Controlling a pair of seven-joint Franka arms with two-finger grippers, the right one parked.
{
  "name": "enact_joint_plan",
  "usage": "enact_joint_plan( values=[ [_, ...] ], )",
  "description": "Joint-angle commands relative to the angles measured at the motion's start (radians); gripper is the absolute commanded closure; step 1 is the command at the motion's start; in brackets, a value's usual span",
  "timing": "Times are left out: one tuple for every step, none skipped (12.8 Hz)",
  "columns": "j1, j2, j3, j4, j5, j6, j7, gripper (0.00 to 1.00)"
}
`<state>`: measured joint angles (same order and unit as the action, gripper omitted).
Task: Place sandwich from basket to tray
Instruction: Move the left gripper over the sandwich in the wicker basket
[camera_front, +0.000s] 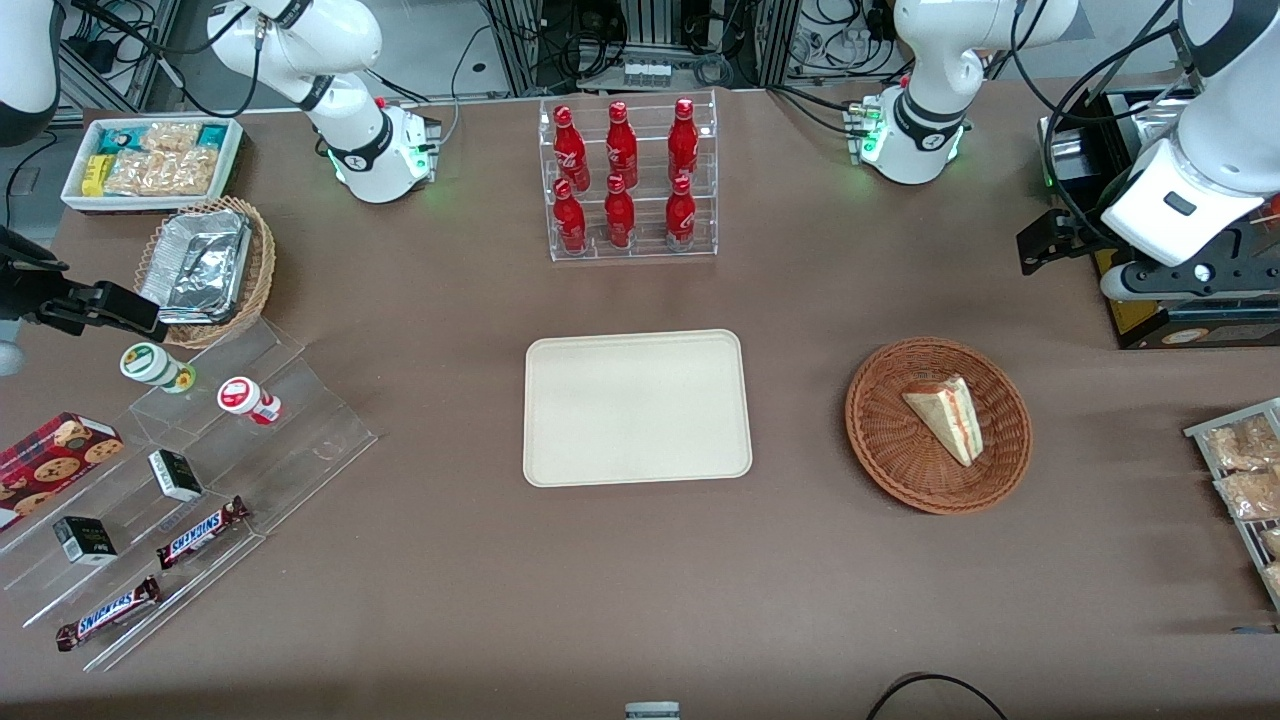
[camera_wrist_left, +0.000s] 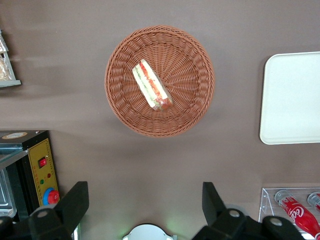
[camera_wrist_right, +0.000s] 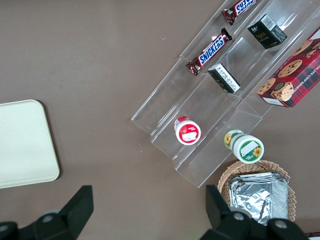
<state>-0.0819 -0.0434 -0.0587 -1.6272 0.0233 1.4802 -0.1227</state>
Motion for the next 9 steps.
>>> enact_joint_plan(
  values=[
    [-0.009,0.005,0.007,0.018,-0.013,0.003,0.015,0.00],
    [-0.010,0.007,0.007,0.018,-0.013,0.006,0.014,0.00],
    [-0.010,0.007,0.007,0.015,-0.014,0.006,0.012,0.00],
    [-0.012,0.014,0.007,0.003,-0.013,0.008,0.014,0.00],
    [-0.015,0.031,0.005,-0.008,-0.011,0.014,0.014,0.00],
    [-0.015,0.043,0.003,-0.023,-0.011,0.032,0.014,0.00],
    [-0.013,0.046,0.003,-0.051,-0.013,0.066,0.014,0.00],
    [-0.013,0.048,0.003,-0.087,-0.011,0.103,0.014,0.00],
    [-0.013,0.048,0.005,-0.129,-0.011,0.155,0.014,0.00]
  ],
)
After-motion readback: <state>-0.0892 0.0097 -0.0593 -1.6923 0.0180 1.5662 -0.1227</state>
